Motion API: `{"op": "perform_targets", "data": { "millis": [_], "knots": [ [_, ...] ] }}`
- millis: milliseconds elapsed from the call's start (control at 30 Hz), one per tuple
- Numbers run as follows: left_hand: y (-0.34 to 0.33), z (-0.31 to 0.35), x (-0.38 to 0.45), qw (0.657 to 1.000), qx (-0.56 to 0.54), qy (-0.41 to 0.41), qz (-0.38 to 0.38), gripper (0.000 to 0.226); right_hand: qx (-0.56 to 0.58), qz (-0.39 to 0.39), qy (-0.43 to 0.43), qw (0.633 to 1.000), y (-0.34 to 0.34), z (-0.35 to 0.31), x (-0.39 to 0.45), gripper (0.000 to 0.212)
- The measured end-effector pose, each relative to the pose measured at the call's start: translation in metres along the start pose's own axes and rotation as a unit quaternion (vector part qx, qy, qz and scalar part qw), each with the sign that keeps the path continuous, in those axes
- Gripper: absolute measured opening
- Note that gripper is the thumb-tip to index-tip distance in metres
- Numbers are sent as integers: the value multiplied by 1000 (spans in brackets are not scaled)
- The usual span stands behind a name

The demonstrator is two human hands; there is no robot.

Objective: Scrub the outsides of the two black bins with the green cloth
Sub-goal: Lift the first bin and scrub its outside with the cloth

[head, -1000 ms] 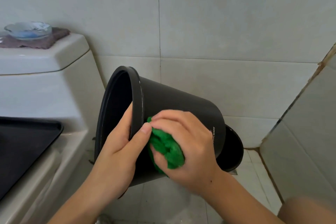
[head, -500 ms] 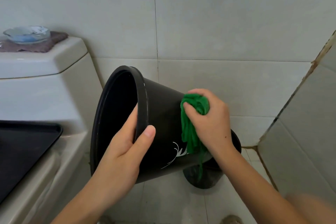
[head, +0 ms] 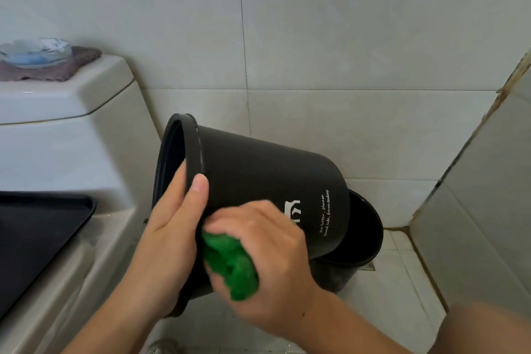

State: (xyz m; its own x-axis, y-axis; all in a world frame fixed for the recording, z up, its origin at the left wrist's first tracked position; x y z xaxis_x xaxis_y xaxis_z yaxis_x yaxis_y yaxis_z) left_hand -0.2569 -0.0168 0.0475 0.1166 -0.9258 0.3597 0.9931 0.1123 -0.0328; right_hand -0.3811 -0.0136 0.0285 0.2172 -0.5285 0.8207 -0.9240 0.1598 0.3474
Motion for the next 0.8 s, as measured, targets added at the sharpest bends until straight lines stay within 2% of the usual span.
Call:
{"op": "perform_targets", "data": {
  "millis": [100, 200, 267, 333, 367, 467, 500, 533, 633, 700, 800],
  "knots": [
    [2, 10, 2, 999, 25, -28, -28, 27, -39, -10, 51, 998, -8, -2, -11, 19],
    [2, 13, 3, 996, 46, -47, -59, 31, -74, 6, 75, 994, -2, 3, -7, 19],
    [4, 11, 2, 997, 28, -40, -59, 34, -89, 42, 54, 994, 10, 13, 2, 22],
    [4, 15, 0, 997, 22, -46, -63, 38, -98, 102, -45, 989, 29, 38, 12, 23],
    [4, 19, -1, 996, 27, -54, -66, 38, -97, 137, -136, 976, 40, 55, 17, 23],
    [5, 27, -3, 993, 49, -72, -76, 32, -113, 187, -419, 881, 69, 111, 18, 19],
    [6, 27, -4, 993, 50, -72, -78, 33, -125, 184, -463, 858, 73, 122, 14, 18],
    [6, 26, -4, 993, 45, -66, -82, 34, -135, 176, -474, 852, 73, 127, 12, 18],
    [3, 17, -3, 990, 64, -58, -109, 41, -127, 141, -405, 894, 55, 109, 15, 18],
    [-3, 6, -3, 989, 64, -36, -126, 51, -92, 119, -323, 934, 36, 82, 19, 19],
    [-8, -2, -3, 991, 48, -15, -127, 53, -38, 94, -208, 973, 18, 40, 22, 21]
  ]
}}
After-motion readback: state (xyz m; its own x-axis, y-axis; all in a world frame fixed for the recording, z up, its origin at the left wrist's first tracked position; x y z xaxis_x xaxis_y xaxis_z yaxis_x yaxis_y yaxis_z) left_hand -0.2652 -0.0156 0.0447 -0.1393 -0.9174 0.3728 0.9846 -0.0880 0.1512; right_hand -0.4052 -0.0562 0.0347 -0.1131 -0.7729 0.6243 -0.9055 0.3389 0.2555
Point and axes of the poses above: each hand's wrist, its own x-axis towards the middle knuckle, its own y-axis out of the back of the hand, z = x × y, the point moved 3 cm from there along x, towards the middle knuckle, and after that the axes turned 6 degrees about -y, right-handed, at the moved point
